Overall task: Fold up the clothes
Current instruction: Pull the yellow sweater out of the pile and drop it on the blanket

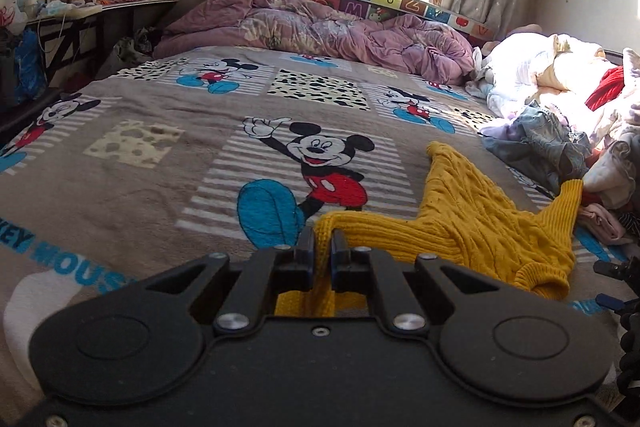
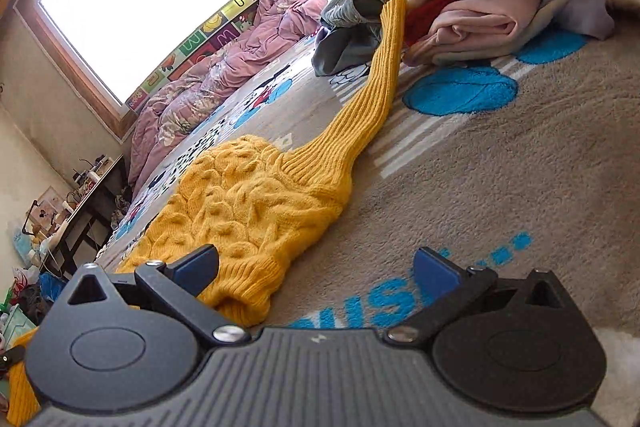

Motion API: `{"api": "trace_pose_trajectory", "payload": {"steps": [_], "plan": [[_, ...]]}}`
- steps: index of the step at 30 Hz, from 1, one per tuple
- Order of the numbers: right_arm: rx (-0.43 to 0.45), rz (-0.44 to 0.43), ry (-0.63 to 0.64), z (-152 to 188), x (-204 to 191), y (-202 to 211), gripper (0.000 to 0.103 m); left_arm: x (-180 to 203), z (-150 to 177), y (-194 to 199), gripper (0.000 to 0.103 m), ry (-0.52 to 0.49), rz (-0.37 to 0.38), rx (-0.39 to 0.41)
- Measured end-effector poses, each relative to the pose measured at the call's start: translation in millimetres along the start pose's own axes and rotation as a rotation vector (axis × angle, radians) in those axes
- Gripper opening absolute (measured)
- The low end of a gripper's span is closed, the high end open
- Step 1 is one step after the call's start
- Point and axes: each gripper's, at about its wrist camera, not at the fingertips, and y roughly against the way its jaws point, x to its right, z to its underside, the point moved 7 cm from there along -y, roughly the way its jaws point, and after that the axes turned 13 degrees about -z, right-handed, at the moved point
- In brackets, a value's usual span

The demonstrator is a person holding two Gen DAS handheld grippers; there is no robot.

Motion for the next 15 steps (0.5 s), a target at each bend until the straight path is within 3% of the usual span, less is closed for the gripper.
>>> {"api": "trace_pose_trajectory", "payload": {"steps": [3,10,13,14,15], "plan": [[-0.025,-0.021,0.032,4.6,-10.2,-9.8,0.103,-39.2,-0.8,-11.5,0.006,0.017,-0.064,-0.026],[-0.073,-0.053,0.383,24.8,-60.4,-20.1,0.103,-107.5,-13.4,-54.8,0.007,0.029,-0.214,-0.077],[-0.104,-0.088,0.464,31.4,-73.4,-20.6,0.103,-108.8,-10.7,-68.5,0.023,0.01,-0.253,-0.123],[-0.102,-0.097,0.49,32.8,-77.7,-18.4,0.103,-106.6,-9.8,-65.8,0.04,-0.007,-0.276,-0.112],[-0.101,-0.105,0.51,33.4,-80.7,-16.1,0.103,-104.0,-9.2,-62.4,0.05,-0.022,-0.294,-0.099]]}}
